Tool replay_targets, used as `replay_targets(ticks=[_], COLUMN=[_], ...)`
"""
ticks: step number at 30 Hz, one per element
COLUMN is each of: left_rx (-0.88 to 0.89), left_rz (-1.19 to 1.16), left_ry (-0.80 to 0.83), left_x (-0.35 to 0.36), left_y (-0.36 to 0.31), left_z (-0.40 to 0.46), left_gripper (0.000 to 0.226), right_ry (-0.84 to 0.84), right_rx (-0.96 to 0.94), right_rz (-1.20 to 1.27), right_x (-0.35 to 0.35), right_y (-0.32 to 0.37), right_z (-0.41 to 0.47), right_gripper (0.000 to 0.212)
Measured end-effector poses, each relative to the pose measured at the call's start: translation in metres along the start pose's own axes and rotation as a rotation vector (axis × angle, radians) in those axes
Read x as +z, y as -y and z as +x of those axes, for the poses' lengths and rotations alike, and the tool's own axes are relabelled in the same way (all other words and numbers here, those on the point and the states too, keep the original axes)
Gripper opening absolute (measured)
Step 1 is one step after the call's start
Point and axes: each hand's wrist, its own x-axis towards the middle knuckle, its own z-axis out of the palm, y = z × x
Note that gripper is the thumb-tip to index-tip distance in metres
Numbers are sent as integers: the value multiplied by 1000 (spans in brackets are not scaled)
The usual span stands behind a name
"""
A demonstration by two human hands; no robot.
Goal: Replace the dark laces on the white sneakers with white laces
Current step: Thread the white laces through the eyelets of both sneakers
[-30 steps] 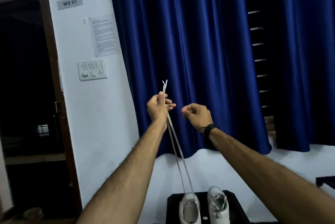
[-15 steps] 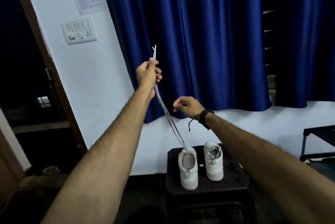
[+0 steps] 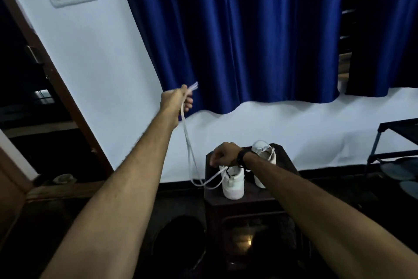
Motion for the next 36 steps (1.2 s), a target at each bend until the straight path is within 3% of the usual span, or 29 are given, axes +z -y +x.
replay_targets(ticks=[6,15,21,27,31,34,36], left_rx=[-120,-206,-53,-35,-63,-131,-153], left_rz=[541,815,1031,914,710,590,538], left_ry=[24,271,328,262,213,193,152], left_x=[7,67,84,73,64,59,58], left_y=[86,188,210,222,233,243,243], left_z=[17,12,1,8,-1,-2,-6], left_gripper=[34,20,19,26,25,27,25], right_ry=[-55,-259,-230,-157,-176,-220,-305], right_rx=[313,493,515,628,675,723,700], right_rz=[-141,-181,-203,-15,87,280,557], right_x=[7,37,55,60,64,70,79], right_y=[-41,-57,-59,-62,-56,-59,-75], right_z=[11,25,24,31,30,33,40], right_gripper=[30,57,58,76,86,70,56])
